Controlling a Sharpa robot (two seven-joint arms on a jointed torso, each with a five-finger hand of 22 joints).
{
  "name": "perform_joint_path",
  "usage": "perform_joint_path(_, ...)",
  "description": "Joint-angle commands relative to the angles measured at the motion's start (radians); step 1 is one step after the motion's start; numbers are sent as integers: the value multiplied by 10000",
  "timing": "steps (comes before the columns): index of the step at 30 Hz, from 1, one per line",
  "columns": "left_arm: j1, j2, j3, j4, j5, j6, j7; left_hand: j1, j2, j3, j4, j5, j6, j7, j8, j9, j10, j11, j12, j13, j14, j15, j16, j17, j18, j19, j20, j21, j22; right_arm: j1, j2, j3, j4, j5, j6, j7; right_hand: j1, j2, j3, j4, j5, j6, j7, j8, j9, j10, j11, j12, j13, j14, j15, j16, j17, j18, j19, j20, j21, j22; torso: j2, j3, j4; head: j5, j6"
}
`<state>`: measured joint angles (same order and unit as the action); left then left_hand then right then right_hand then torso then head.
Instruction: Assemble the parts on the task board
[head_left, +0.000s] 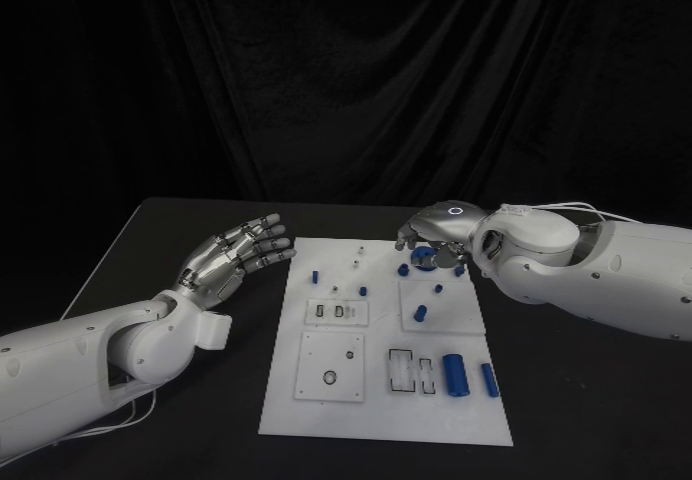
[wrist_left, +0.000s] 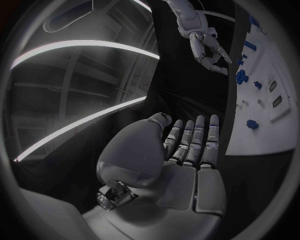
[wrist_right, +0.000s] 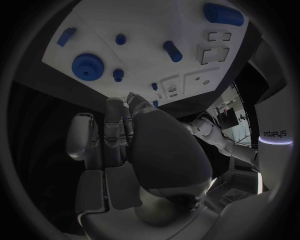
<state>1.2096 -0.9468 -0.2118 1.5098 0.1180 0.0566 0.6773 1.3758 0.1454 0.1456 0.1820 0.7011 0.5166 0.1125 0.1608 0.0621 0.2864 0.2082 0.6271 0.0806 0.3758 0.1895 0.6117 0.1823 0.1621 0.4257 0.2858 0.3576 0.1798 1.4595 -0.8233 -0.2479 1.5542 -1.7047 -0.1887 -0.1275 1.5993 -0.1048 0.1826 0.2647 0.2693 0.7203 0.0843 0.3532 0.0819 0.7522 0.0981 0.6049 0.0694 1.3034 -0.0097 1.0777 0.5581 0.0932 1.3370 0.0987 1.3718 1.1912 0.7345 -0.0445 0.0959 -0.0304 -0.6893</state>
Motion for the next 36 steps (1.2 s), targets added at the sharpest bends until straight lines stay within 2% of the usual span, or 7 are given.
perform_joint_path(1,27,9,11,-6,-20,317,817,-92,54,84,-22,34,49,14,52,9,10,59,68,14,-62,18,27,5,21,-53,8,-54,-17,-1,-63,4,55,-670,-573,-327,-151,-12,39,46,-102,67,-31,-98,17,61,5,-70,17,102,10,133,210,-136,138,7,121,134,71,-25,26,-75,-1)
perform_joint_path(5,26,8,11,20,-20,370,829,-92,76,120,-38,35,46,25,51,9,17,73,81,19,-77,26,28,6,20,-66,7,-61,-22,-72,-174,3,51,-693,-843,-350,-302,-33,82,74,-215,177,-41,-213,41,143,-2,-121,37,229,17,333,566,-179,264,20,240,361,46,-27,47,-117,-76)
perform_joint_path(10,26,-63,11,157,-20,411,869,-90,91,154,-56,34,52,34,54,9,27,90,93,25,-83,39,34,9,17,-71,10,-65,-24,-303,-305,2,-55,-707,-1756,-346,-455,-83,79,88,-337,254,11,-329,60,209,-5,-165,55,300,77,468,818,-208,336,57,313,507,13,-18,75,-156,-124)
perform_joint_path(14,25,-71,11,139,-20,425,880,-90,99,181,-72,26,73,45,61,12,35,107,104,29,-90,50,37,10,14,-73,14,-66,-26,-488,-288,1,-232,-712,-2555,-276,-491,-109,124,-1,-411,63,43,-648,9,-71,87,-407,10,111,177,279,505,-137,104,151,138,198,-12,-17,-21,-82,-201)
perform_joint_path(22,24,-74,10,105,-20,467,862,-93,136,264,-108,18,164,71,97,24,53,134,130,40,-100,68,51,15,10,-65,14,-59,-25,-914,-61,1,-795,-715,-3566,358,-419,-21,274,-294,-274,53,-12,-1095,-15,-447,164,-716,10,347,146,783,1430,-200,306,164,326,608,-37,9,-41,-52,-251)
perform_joint_path(29,21,-80,10,50,-20,509,823,-94,140,277,-114,17,173,74,100,25,54,137,133,41,-100,71,54,17,9,-61,13,-56,-23,-1179,149,2,-1182,-716,-3549,589,-465,-11,281,-299,-298,92,-34,-1141,-10,-437,151,-732,15,382,128,859,1550,-210,339,148,359,669,-54,5,-55,-12,-310)
perform_joint_path(36,20,-63,10,23,-21,577,776,-96,153,304,-125,14,187,85,106,27,57,145,140,43,-101,77,59,18,5,-58,13,-52,-22,-1406,342,3,-1562,-715,-3044,569,-531,18,296,-307,-354,104,15,-1237,-11,-376,135,-738,27,413,115,936,1680,-229,394,131,412,771,-67,6,-48,-7,-352)
